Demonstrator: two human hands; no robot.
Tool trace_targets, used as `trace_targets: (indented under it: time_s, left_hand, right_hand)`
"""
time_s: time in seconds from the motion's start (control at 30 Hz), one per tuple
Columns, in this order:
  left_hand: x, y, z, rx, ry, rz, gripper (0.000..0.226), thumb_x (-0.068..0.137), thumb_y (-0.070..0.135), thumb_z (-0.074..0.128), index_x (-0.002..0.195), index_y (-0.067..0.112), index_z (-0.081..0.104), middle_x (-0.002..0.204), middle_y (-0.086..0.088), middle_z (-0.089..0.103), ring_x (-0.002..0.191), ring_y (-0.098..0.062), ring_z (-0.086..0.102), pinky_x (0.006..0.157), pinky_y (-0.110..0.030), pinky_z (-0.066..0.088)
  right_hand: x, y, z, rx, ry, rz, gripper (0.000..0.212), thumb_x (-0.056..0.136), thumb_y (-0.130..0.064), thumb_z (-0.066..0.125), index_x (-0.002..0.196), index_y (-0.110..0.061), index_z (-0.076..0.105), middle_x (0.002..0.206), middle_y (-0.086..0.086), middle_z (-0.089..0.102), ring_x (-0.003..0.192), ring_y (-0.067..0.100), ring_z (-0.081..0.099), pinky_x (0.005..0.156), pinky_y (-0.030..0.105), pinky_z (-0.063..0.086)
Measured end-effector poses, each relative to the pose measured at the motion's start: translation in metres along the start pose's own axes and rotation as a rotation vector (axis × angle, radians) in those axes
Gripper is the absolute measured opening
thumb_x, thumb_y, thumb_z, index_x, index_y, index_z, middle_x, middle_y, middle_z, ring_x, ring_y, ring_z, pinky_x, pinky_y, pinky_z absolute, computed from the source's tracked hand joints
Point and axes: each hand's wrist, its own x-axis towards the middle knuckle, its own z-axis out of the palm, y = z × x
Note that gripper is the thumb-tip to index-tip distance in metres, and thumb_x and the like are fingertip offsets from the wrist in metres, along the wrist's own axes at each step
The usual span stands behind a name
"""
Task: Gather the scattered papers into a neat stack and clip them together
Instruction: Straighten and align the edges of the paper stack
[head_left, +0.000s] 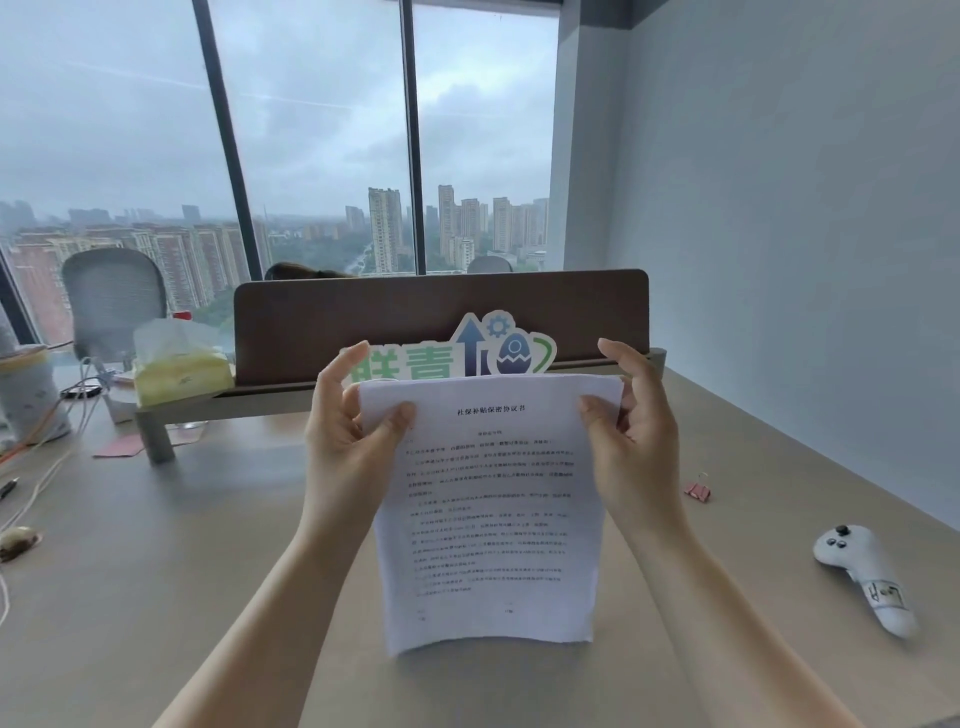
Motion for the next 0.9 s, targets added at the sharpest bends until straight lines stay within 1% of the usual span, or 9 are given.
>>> trace_targets:
  time_s: [0.1,0.2,0.27,0.33,0.4,0.53,0.73,0.8,0.9]
  left_hand:
    - [-0.001,-0.007,-0.011,-0.016,-0.132,-0.138,0.05,0.073,0.017,0.082,0.117,0.029,0.061,0.092,0.01,0.074,0.08,-0.009,0.068,0.071,-0.025,0.058]
    - [-0.017,-0.025,-0.022,-0.026,-0.252,-0.366,0.068,0.044,0.051,0.092,0.096,0.01,0.076,0.096,-0.012,0.077,0.087,-0.027,0.073,0.071,-0.034,0.059]
    - [-0.027,-0.033,-0.022,-0.04,-0.183,-0.416,0.046,0.052,0.042,0.091,0.081,0.008,0.079,0.088,-0.013,0.077,0.081,-0.029,0.073,0.066,-0.034,0.061]
    - [-0.03,-0.036,-0.018,-0.059,-0.093,-0.421,0.017,0.066,0.02,0.079,0.076,0.006,0.077,0.081,-0.011,0.076,0.075,-0.028,0.071,0.066,-0.037,0.062]
    - [-0.028,-0.035,-0.015,-0.045,-0.054,-0.405,0.004,0.076,0.006,0.073,0.077,0.002,0.074,0.076,-0.006,0.076,0.069,-0.023,0.07,0.064,-0.035,0.061]
    - [-0.026,-0.026,-0.006,-0.04,-0.027,-0.384,0.006,0.083,-0.001,0.069,0.079,0.002,0.073,0.071,-0.001,0.076,0.064,-0.015,0.071,0.055,-0.028,0.058]
    - [-0.02,-0.02,0.004,-0.099,0.0,-0.369,0.008,0.081,0.005,0.072,0.078,0.011,0.076,0.085,-0.011,0.077,0.074,-0.024,0.073,0.064,-0.034,0.061]
    - [-0.022,-0.022,0.005,-0.087,0.008,-0.354,0.016,0.08,0.004,0.073,0.075,0.019,0.077,0.085,-0.006,0.077,0.076,-0.021,0.073,0.067,-0.032,0.061]
    - [-0.034,-0.038,0.001,-0.006,-0.006,-0.439,0.012,0.079,0.007,0.076,0.083,0.018,0.076,0.085,-0.001,0.078,0.08,-0.02,0.071,0.067,-0.03,0.058]
  right_hand:
    - [-0.002,-0.003,0.003,0.059,0.013,0.014,0.046,0.093,-0.001,0.058,0.118,-0.039,0.056,0.084,-0.007,0.059,0.061,0.008,0.045,0.058,0.014,0.04]
    - [-0.006,-0.004,0.004,0.11,0.027,0.049,0.044,0.093,-0.002,0.059,0.117,-0.039,0.057,0.077,0.004,0.062,0.064,0.013,0.052,0.06,0.022,0.045]
    - [-0.009,-0.006,0.003,0.201,0.006,0.094,0.045,0.093,-0.001,0.06,0.126,-0.031,0.054,0.077,0.009,0.064,0.067,0.012,0.056,0.063,0.022,0.048]
    - [-0.015,-0.002,-0.001,0.366,-0.068,0.182,0.05,0.092,-0.001,0.062,0.134,-0.024,0.048,0.088,0.006,0.072,0.077,0.012,0.067,0.07,0.021,0.054]
    - [-0.021,0.004,-0.004,0.432,-0.164,0.296,0.048,0.088,-0.007,0.066,0.132,-0.019,0.052,0.1,0.008,0.075,0.089,0.021,0.073,0.072,0.03,0.058]
    - [-0.036,0.027,-0.002,0.333,-0.192,0.469,0.019,0.086,-0.008,0.068,0.104,-0.01,0.073,0.101,0.011,0.077,0.096,0.034,0.072,0.079,0.045,0.058]
    - [-0.035,0.023,0.009,0.271,-0.066,0.375,0.016,0.094,-0.003,0.06,0.101,-0.01,0.073,0.09,-0.001,0.078,0.082,0.015,0.074,0.063,0.023,0.056]
    - [-0.037,0.022,0.011,0.267,-0.094,0.372,0.016,0.093,-0.001,0.061,0.101,-0.01,0.072,0.089,-0.002,0.078,0.081,0.012,0.074,0.062,0.021,0.055]
    - [-0.051,0.033,0.012,0.231,-0.184,0.442,0.018,0.09,-0.001,0.065,0.099,-0.013,0.075,0.091,0.0,0.079,0.085,0.016,0.075,0.065,0.022,0.056]
